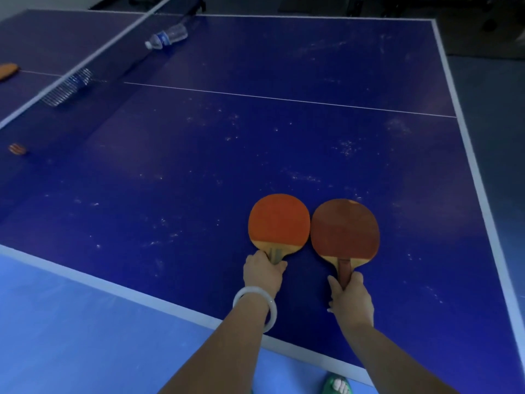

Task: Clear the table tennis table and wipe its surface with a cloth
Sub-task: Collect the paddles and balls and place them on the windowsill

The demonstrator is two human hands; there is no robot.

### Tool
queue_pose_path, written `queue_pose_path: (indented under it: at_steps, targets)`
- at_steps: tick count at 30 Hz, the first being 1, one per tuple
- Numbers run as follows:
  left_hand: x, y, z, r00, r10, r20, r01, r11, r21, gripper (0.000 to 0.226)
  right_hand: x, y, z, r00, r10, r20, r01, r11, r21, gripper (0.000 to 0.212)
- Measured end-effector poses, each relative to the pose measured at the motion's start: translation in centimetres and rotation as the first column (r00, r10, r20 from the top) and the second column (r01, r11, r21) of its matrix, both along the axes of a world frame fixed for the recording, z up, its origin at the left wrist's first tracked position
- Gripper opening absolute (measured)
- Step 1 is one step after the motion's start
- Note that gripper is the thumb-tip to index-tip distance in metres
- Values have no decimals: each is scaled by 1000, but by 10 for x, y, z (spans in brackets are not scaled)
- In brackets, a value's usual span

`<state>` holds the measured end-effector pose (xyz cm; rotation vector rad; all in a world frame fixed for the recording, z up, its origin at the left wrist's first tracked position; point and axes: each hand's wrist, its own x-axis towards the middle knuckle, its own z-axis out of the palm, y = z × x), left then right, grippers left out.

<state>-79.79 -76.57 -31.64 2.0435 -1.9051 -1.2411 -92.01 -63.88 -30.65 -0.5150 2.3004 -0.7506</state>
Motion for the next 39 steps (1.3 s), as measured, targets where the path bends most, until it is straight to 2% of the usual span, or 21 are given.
queue_pose_path:
  at_steps: [2,4,6,12,16,22,30,36,39]
  targets:
    - [5,3,-2,994,59,-89,-60,998,-7,26,0,2,0,1000,11,3,-11,1000,-22,26]
    - [9,7,-1,935,184,-303,-163,982,92,19,-1,4,-2,1000,15,17,-15,999,-47,25]
    - [11,13,-1,883,237,-405,-190,970,152,16,-1,6,-3,999,19,28,-18,998,-65,24]
    - [20,38,3,863,278,-422,-256,960,110,15,-12,11,-2,995,60,80,-53,995,-88,19]
    - [47,58,13,840,336,-425,-318,941,115,18,-12,13,5,990,129,63,-121,984,-129,21]
    - [109,75,39,694,541,-475,-539,828,155,22,27,-19,28,940,341,5,-333,921,-202,35]
    - [234,75,87,542,650,-532,-727,681,91,16,147,-79,76,801,598,23,-566,770,-296,42]
    - [393,78,117,408,710,-574,-856,516,30,16,311,-124,103,626,780,9,-737,595,-320,39]
    - [461,85,126,386,743,-546,-887,461,0,15,384,-136,107,565,825,19,-770,536,-345,33]
